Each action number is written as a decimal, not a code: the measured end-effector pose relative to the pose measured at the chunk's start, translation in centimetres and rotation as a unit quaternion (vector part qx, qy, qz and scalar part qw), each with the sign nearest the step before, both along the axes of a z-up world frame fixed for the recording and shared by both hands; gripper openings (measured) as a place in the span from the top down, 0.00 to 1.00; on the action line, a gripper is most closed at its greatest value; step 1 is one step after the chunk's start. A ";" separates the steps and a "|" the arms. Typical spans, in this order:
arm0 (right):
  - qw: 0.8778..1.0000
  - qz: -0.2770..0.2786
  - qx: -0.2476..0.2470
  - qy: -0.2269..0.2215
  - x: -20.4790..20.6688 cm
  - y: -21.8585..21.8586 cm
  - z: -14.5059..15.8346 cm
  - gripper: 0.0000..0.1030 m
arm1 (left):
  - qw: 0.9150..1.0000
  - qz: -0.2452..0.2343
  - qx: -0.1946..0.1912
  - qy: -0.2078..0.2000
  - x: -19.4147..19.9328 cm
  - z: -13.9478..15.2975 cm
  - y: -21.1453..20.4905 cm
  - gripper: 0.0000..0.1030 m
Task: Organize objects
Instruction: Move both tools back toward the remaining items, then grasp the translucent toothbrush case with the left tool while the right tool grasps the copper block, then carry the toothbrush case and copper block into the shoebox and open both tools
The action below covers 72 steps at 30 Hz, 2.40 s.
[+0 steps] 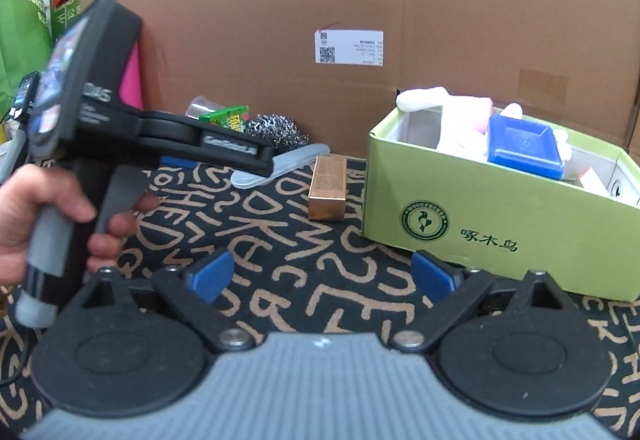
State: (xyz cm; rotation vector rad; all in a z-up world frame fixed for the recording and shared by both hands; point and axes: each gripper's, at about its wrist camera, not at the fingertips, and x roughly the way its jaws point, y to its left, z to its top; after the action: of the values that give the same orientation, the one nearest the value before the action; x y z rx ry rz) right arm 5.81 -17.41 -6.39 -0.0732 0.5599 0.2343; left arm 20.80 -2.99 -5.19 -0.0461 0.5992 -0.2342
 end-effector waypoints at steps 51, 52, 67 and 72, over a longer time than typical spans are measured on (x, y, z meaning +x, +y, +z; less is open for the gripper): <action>0.984 -0.079 -0.156 0.035 17.1 10.1 -2.4 0.32 | 0.999 0.006 -0.030 -0.011 -5.4 -0.5 9.9 0.47; 0.987 -0.082 -0.135 0.041 17.2 9.5 -2.2 0.33 | 0.999 0.010 -0.030 -0.011 -5.4 -0.5 9.9 0.47; 0.998 0.019 -0.010 0.058 9.3 6.6 -2.1 0.71 | 0.999 -0.024 0.045 -0.002 -4.4 -1.1 7.0 0.71; 0.998 0.034 -0.004 0.054 5.0 4.9 -1.9 0.71 | 0.996 -0.066 0.051 0.013 -7.2 -0.8 5.7 0.72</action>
State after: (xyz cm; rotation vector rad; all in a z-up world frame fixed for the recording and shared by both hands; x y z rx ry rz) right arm 10.81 -12.51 -8.30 -0.0874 0.6675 0.3043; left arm 13.61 2.74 -5.96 0.0903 0.6394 -0.3316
